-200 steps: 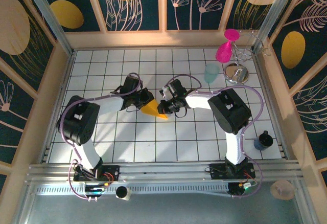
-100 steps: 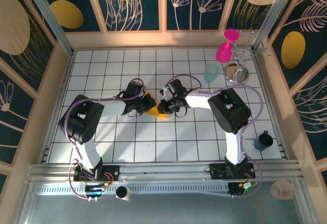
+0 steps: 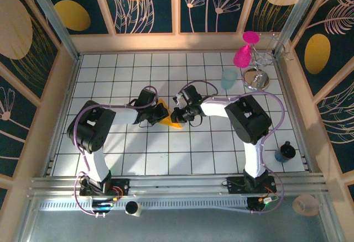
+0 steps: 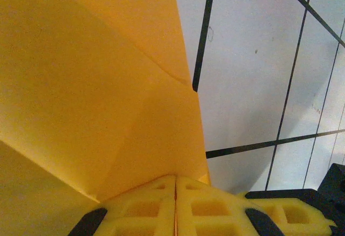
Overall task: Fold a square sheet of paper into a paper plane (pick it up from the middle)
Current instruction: Fourth fold the wing at the center of the table.
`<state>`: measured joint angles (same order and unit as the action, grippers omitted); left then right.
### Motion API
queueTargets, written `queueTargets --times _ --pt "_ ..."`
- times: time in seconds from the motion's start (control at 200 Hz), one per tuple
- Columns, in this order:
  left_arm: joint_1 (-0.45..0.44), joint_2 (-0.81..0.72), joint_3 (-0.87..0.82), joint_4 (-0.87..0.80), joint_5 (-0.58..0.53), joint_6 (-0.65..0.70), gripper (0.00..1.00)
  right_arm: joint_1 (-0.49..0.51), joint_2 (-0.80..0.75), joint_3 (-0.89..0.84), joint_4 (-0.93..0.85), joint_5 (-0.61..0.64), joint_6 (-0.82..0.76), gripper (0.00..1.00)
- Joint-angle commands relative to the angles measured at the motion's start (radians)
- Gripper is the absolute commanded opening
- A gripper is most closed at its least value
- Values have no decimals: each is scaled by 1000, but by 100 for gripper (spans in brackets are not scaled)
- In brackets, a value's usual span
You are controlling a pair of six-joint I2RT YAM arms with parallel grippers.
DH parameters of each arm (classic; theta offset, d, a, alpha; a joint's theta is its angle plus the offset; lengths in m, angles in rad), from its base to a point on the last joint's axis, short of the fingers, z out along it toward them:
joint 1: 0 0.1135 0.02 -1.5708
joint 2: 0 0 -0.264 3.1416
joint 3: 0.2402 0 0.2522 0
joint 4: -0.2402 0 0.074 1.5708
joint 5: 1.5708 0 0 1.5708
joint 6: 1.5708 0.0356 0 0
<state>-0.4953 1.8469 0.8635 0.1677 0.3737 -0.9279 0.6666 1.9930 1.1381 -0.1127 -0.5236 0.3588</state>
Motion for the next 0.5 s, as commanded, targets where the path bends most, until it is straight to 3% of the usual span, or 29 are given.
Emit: queueTargets --times 0.0,0.496 --pt "22 38 7 -77 -99 30 10 -10 77 -53 -194 141 3 0" --pt "233 81 79 -132 -122 179 10 -23 72 -116 -227 200 5 0"
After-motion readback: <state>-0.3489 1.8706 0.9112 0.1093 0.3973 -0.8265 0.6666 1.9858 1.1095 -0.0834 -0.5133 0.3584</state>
